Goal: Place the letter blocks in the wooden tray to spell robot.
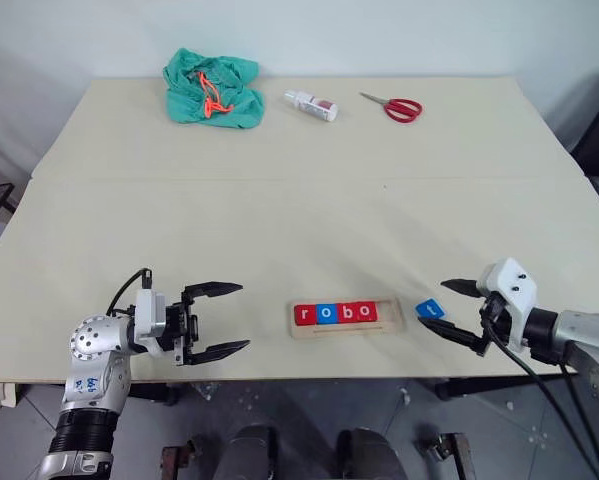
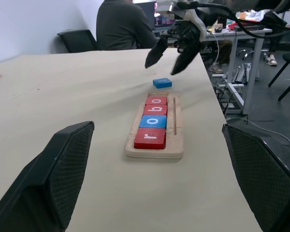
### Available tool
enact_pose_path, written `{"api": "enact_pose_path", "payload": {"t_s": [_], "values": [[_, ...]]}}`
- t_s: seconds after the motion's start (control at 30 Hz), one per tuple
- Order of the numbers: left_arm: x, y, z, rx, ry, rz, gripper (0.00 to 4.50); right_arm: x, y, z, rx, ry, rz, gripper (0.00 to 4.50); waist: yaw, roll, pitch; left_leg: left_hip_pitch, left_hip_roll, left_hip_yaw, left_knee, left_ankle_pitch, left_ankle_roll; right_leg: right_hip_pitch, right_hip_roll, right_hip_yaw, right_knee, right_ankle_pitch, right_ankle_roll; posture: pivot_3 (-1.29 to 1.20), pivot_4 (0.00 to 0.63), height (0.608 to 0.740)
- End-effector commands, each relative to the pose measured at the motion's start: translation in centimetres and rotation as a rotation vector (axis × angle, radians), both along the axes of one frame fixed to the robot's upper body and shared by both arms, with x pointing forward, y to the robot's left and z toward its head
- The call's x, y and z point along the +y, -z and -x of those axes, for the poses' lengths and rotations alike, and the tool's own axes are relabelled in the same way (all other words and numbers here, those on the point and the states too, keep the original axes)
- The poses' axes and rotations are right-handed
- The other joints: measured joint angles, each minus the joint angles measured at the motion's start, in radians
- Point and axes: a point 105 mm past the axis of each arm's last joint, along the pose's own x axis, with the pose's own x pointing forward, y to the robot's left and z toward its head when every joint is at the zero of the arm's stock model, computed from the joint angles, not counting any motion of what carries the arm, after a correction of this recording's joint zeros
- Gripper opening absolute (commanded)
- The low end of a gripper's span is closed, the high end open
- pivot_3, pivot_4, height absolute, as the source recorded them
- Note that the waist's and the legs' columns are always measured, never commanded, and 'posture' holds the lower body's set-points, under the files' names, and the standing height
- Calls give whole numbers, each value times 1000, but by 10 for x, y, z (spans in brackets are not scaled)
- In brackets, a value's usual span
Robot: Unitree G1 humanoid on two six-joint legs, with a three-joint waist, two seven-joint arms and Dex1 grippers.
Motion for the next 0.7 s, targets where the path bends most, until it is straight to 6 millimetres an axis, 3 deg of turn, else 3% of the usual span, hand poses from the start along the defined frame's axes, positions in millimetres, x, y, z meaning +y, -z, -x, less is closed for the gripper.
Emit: {"api": "enact_pose_path", "payload": {"t_s": [0.03,0.2,0.5,0.63,0.7], "values": [[0,-3,5,-28,-8,-3,4500,-3,-1,-4,-4,-164,112,4474,-1,0,0,0,0,0,0,0,0,0,0,0,0,0,0,0,150,740],[0,-2,9,-29,-26,0,4500,-8,2,-24,-17,-311,272,4474,-3,0,0,0,1,-1,1,0,0,0,0,-1,0,0,0,0,150,740],[5,0,18,-31,-65,-2,4500,-10,10,-42,6,-447,384,4474,-2,0,0,1,1,-2,2,0,0,3,0,-3,-1,0,0,0,150,740],[6,1,20,-32,-77,-3,4500,-5,9,-45,8,-457,347,3646,0,-1,0,1,1,-4,3,0,0,5,0,-4,-1,0,0,0,150,740],[7,1,20,-31,-81,-2,4500,-7,11,-43,18,-474,369,2988,-1,-1,0,1,1,-5,5,0,0,7,0,-5,-2,0,0,0,150,740]]}}
